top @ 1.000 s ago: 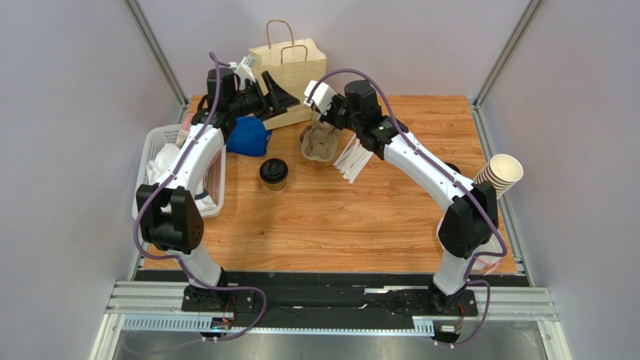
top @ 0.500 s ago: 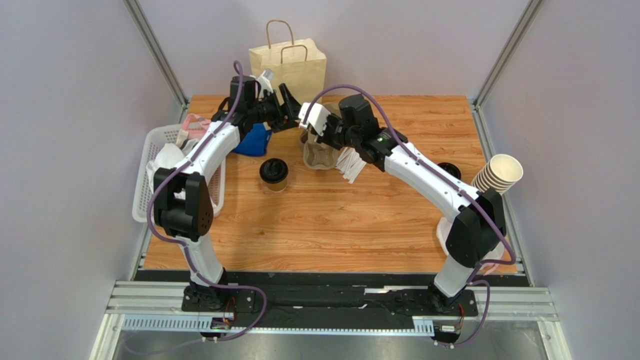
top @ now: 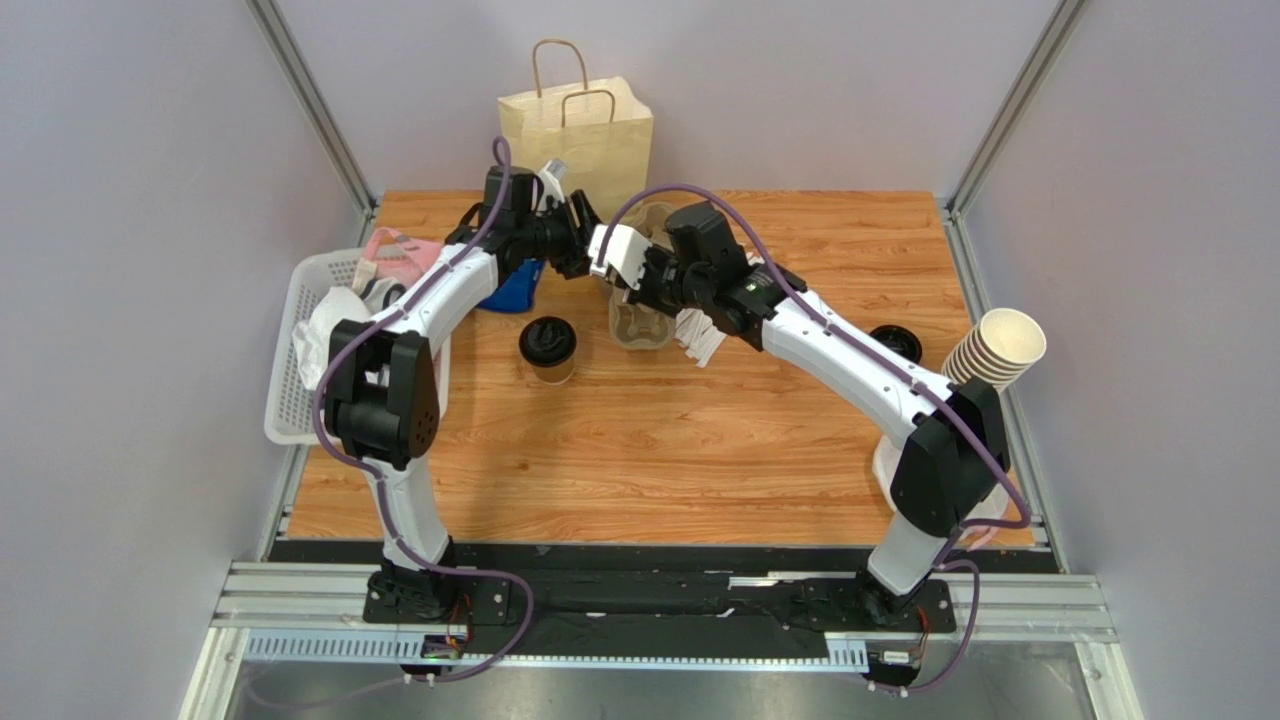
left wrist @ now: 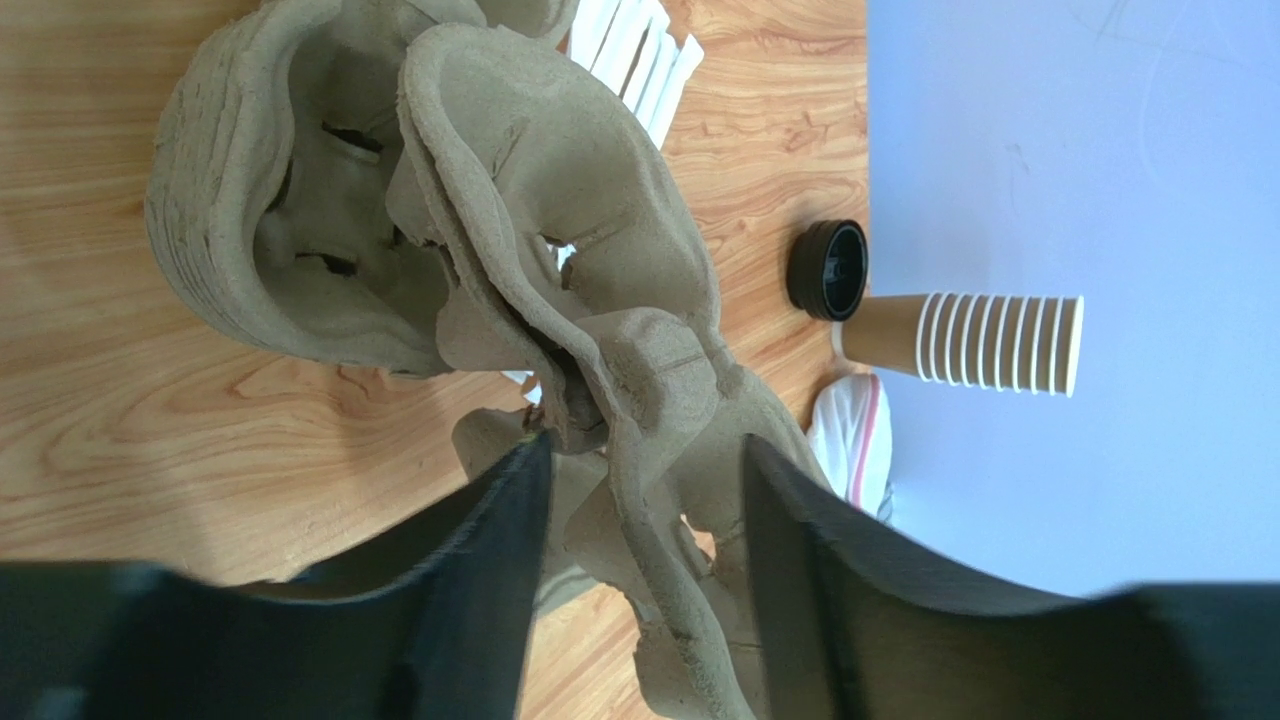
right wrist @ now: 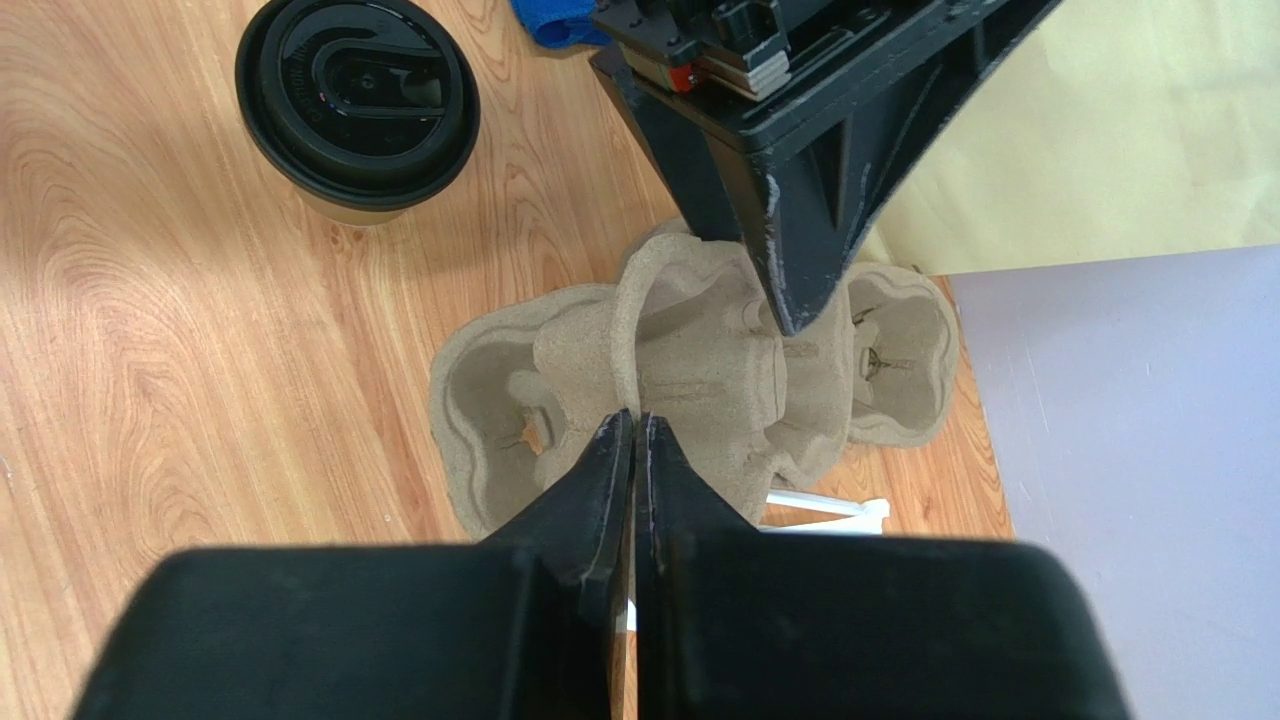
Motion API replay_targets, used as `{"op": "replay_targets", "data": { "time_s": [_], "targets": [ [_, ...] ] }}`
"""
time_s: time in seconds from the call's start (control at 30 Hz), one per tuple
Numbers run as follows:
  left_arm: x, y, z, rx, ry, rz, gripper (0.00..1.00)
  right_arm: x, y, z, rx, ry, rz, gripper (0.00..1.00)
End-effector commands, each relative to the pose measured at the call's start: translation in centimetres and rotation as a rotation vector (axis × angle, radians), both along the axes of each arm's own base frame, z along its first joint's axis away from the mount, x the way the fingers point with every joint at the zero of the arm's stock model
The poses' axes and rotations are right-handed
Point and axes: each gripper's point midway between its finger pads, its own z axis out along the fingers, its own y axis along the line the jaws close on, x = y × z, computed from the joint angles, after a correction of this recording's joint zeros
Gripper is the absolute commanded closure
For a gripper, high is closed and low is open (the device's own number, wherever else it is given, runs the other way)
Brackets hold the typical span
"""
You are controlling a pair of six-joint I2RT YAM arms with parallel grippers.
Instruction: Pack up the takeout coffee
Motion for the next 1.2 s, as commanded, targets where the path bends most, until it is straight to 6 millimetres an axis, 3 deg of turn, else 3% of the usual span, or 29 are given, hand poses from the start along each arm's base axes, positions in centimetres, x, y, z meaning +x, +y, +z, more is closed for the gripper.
{"op": "replay_targets", "data": {
  "time_s": [0.0,0.03,0.17,0.33,0.47,0.57,0.6,0.63,0.67,0.7,0.73,0.8,0.87,0.93,0.97,1.17],
  "targets": [
    [0.1,-1.0,1.1,-0.025,-0.023,-0.027,0.48,-0.9,0.5,0.8,0.025,-0.003,0.017,1.0],
    [0.0,-1.0,1.0,-0.026,-0.018,-0.028,0.56,-0.9,0.6,0.9,0.025,-0.003,0.019,1.0],
    [-0.4,-1.2,0.4,-0.034,-0.005,-0.052,0.73,-0.7,0.9,1.9,0.04,-0.006,0.011,1.0],
    [-0.6,-1.4,1.2,-0.05,-0.029,-0.072,1.0,-0.7,0.8,3.0,0.047,-0.002,0.002,1.0],
    [-0.9,-2.0,2.9,-0.114,-0.073,-0.117,1.0,-1.0,0.8,3.8,0.052,0.001,0.011,1.0],
    [-1.3,-2.5,5.1,-0.19,-0.126,-0.149,1.0,-1.1,0.6,5.1,0.053,0.043,-0.017,0.86],
    [-1.3,-2.5,5.7,-0.211,-0.148,-0.155,1.0,-1.3,0.2,4.9,0.038,0.076,-0.03,0.76],
    [-1.7,-2.4,6.7,-0.242,-0.168,-0.177,1.0,-1.2,0.2,6.9,0.07,0.061,-0.041,0.68],
    [-1.8,-2.4,7.7,-0.29,-0.182,-0.177,1.0,-1.0,-0.3,7.7,0.095,0.079,-0.057,0.58],
    [-1.9,-2.3,8.4,-0.313,-0.195,-0.183,1.0,-1.4,-1.0,8.7,0.13,0.12,-0.083,0.37],
    [-2.3,-2.0,9.3,-0.343,-0.205,-0.199,1.0,-1.6,-1.2,10.7,0.184,0.128,-0.08,0.28],
    [-2.4,-1.5,10.7,-0.386,-0.229,-0.2,1.0,-1.5,-3.4,12.8,0.257,0.186,-0.141,0.2],
    [-3.0,-1.1,11.9,-0.411,-0.267,-0.216,1.0,-1.1,-5.9,15.3,0.337,0.22,-0.185,0.19],
    [-3.5,-0.7,12.8,-0.46,-0.251,-0.217,1.0,-1.4,-7.3,16.2,0.444,0.332,-0.224,0.19],
    [-3.5,-0.6,13.6,-0.479,-0.282,-0.222,1.0,-0.5,-9.5,15.9,0.481,0.37,-0.289,0.19],
    [-3.7,0.0,15.1,-0.481,-0.351,-0.211,1.0,2.1,-14.8,9.7,0.488,0.49,-0.5,0.22]
  ]
}}
